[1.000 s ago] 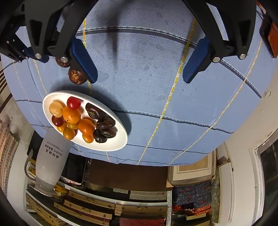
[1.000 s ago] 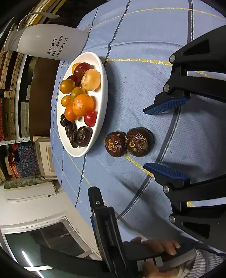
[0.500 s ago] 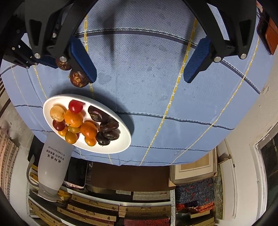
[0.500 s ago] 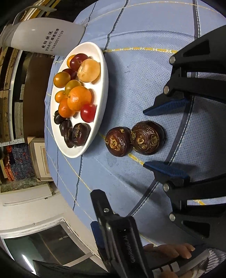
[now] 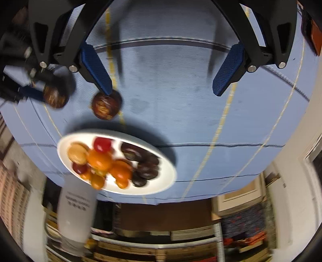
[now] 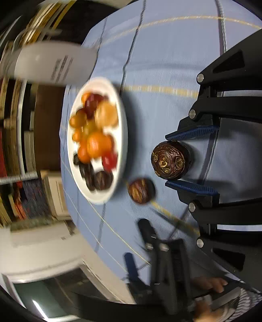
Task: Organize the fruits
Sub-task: 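Move right tool to a dark fruit while left tool reaches the last dark fruit, then grasp and lift both dark fruits with both tools toward the plate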
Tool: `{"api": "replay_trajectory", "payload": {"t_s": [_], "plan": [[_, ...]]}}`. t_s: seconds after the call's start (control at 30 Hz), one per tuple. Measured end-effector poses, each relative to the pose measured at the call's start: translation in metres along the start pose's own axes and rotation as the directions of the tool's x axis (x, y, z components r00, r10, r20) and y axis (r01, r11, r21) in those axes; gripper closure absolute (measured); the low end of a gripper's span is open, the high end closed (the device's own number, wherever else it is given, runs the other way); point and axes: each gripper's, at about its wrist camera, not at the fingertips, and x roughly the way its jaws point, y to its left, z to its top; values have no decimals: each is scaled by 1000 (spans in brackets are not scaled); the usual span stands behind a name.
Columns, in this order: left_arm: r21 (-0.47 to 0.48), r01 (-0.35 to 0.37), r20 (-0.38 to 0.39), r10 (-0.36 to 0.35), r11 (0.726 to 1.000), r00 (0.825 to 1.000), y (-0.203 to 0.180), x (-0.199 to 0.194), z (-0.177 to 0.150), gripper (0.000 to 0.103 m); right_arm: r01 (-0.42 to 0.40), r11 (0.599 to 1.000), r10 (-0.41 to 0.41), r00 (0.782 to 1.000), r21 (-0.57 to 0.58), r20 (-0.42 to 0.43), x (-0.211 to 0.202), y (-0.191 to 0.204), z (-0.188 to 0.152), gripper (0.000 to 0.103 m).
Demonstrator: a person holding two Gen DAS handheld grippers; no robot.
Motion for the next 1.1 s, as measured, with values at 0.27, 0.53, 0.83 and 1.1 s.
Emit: {"api": "replay_trajectory", "payload": {"t_s": [0.27,0.53,0.83,1.1], "plan": [[92,-6,3,6,996,1000,-36,17,10,5,8,996,-10,1000,88,15,-2,-28,4,62],[134,57,-31,-53,989,998,-52,32,18,31,6,995,-8,1000,96,19,-3,-28,4,62],[148,152,-69,-143,977,987,-60,38,18,61,11,996,-12,1000,92,14,-2,-27,4,62],[139,140,-15,-139,980,990,-53,15,9,62,7,996,-11,999,93,42,-8,-27,4,62]]}}
